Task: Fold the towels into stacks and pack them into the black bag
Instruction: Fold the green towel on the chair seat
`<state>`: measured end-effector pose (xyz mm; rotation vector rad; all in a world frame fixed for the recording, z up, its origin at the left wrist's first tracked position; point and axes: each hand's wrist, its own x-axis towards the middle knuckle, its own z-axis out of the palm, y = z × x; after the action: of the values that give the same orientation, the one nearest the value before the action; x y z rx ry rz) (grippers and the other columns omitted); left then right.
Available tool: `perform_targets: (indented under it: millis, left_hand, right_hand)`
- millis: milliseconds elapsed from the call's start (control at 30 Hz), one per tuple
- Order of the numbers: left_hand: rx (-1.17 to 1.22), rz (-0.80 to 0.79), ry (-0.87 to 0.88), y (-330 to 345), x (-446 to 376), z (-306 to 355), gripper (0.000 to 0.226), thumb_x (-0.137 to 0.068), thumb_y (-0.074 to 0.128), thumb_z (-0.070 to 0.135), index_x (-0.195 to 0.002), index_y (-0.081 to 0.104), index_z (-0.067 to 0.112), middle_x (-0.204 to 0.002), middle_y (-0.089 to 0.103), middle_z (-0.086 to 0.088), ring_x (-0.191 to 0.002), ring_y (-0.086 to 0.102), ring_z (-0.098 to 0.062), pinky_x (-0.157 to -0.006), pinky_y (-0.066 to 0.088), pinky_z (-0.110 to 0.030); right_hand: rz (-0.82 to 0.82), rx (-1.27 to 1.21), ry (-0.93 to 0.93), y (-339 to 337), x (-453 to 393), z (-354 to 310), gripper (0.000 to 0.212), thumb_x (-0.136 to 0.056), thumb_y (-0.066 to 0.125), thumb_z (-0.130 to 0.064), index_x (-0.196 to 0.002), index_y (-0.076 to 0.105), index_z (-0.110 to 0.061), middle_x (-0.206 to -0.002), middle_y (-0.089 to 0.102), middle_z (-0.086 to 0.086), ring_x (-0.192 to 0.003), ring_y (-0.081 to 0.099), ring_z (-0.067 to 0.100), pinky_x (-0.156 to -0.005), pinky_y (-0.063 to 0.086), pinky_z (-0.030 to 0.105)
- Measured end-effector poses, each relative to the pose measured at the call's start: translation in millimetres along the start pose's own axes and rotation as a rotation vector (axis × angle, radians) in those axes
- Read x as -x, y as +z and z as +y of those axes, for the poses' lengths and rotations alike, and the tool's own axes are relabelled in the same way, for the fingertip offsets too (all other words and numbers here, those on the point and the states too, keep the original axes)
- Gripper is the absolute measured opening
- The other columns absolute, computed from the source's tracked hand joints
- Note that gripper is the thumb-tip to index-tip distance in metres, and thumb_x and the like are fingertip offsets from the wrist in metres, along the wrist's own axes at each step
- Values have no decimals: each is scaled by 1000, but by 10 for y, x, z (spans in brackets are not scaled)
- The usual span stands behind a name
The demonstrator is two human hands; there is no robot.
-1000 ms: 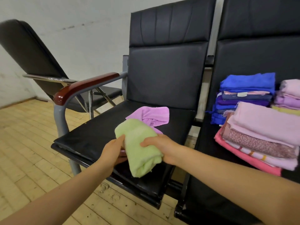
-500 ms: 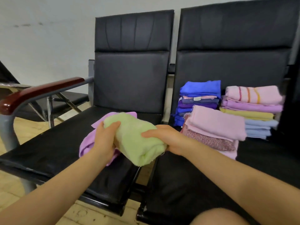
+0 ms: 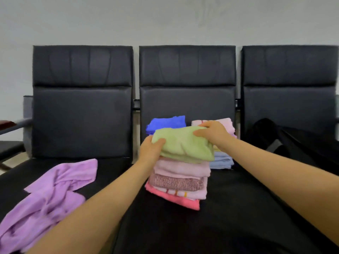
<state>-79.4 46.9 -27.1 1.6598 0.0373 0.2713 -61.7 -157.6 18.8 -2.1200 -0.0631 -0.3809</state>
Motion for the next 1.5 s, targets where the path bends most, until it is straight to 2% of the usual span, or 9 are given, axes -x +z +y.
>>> perform_targets:
  millis: [133,233,400,833,1033,1233,1367,1433,1500]
  left_hand:
    - [-564,-69,-19,11,-132,-279,45,-83,53,49,-108,57,11,-112,59,-11,-105,57,-30,-86,47,-35]
    - [-463,-31,9,-64,-118,-366,41,-81,58,55,-101,53,20,-108,57,-5,-98,59,-25,-87,50,-39]
    - [-411,6,142,-116,-36,-359,32,-90,58,47,-106,55,19,-105,59,-2,-91,59,-17,-78,50,-34]
    - [-394,156,161,-662,165,-341,13,-94,51,19,-103,61,18,-87,59,10,-79,55,-5,-66,40,-22]
    - [-526,313,102,-1649,421,-596,14,-92,52,13,-95,62,22,-87,64,1,-84,60,-19,-65,40,-23]
    - [-690,497,-36,-2735,759,-844,16,-91,50,13,-99,63,14,-89,64,-2,-79,58,-20,-71,45,-34]
    - [-800,475,-178,-3203,893,-1103,17,-91,53,20,-105,61,15,-89,65,-1,-74,63,-20,-66,50,-33]
    - [-820,448,-277,-3367,967,-1282,29,-90,56,27,-115,58,12,-103,66,-7,-87,63,-24,-75,49,-35]
    - [-825,449,-333,-3456,1035,-1433,39,-89,59,32,-121,55,10,-109,65,-9,-96,61,-26,-80,47,-35]
  right_hand:
    - [-64,265,38,228,-61,474,26,-84,71,-28,-106,68,-13,-101,65,2,-98,59,18,-81,42,28]
    - [17,374,-49,311,-14,548,16,-88,65,-33,-93,63,-18,-94,62,1,-94,58,22,-70,37,30]
    - [138,451,-136,215,30,379,28,-89,59,-34,-110,66,-17,-112,63,7,-108,55,28,-85,47,38]
    - [114,380,-434,652,381,-163,16,-87,57,-22,-99,67,-16,-93,65,-3,-99,53,21,-85,44,38]
    - [-213,-42,-277,1546,740,-614,15,-89,57,-19,-103,58,-19,-71,62,-2,-76,62,16,-75,49,32]
    - [-541,37,-156,2709,967,-833,27,-84,51,-17,-85,63,7,-85,68,23,-68,59,25,-67,51,39]
    - [-611,132,-190,3123,1149,-848,36,-89,51,-16,-53,47,-12,-60,49,8,-70,45,23,-61,37,32]
    - [-662,202,-226,3257,1218,-845,27,-91,50,-18,-66,58,-11,-73,55,8,-80,54,28,-69,42,33]
    - [-730,277,-269,3366,1248,-815,29,-94,50,-26,-113,63,-6,-111,59,14,-106,57,32,-85,45,33]
